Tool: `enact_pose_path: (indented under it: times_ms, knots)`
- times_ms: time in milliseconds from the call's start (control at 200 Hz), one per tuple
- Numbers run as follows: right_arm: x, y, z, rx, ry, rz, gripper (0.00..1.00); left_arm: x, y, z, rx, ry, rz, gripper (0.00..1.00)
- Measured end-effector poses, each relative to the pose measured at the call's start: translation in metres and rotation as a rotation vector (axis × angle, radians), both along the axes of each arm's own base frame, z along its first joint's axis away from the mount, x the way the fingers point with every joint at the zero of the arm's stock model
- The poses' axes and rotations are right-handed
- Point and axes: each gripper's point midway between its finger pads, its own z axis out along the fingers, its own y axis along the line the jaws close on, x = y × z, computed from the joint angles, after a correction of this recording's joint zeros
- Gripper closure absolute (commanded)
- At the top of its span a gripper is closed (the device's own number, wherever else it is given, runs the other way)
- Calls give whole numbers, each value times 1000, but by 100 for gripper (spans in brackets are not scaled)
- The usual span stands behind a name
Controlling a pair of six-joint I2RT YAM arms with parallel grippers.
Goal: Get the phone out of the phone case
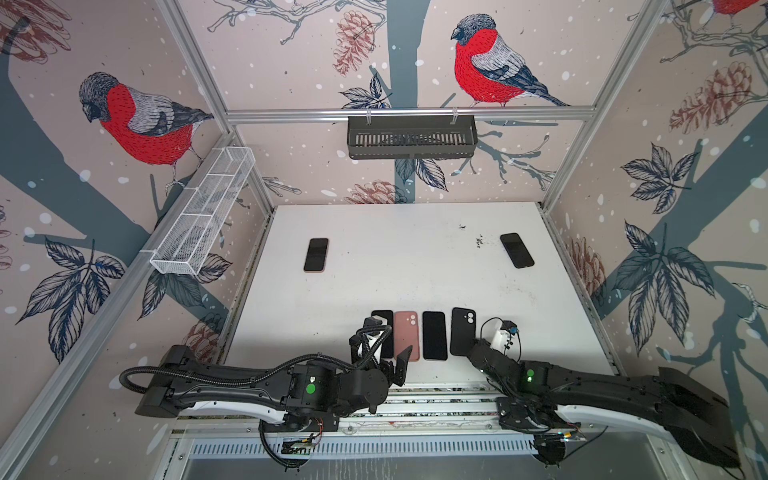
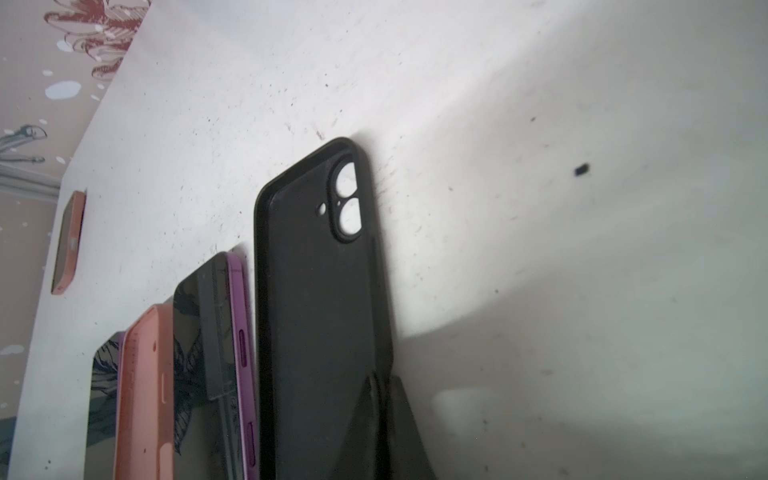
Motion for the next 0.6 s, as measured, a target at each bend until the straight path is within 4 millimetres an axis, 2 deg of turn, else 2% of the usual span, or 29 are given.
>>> enact_pose_path:
  times_ms: [265,600]
  knots:
    - [-7,20,1,-70,24,171,100,0,-11,6,5,-10,-8,1]
    - [-5,39,1,-57,6,232,100,-1,-21,7,7,-16,-14,1]
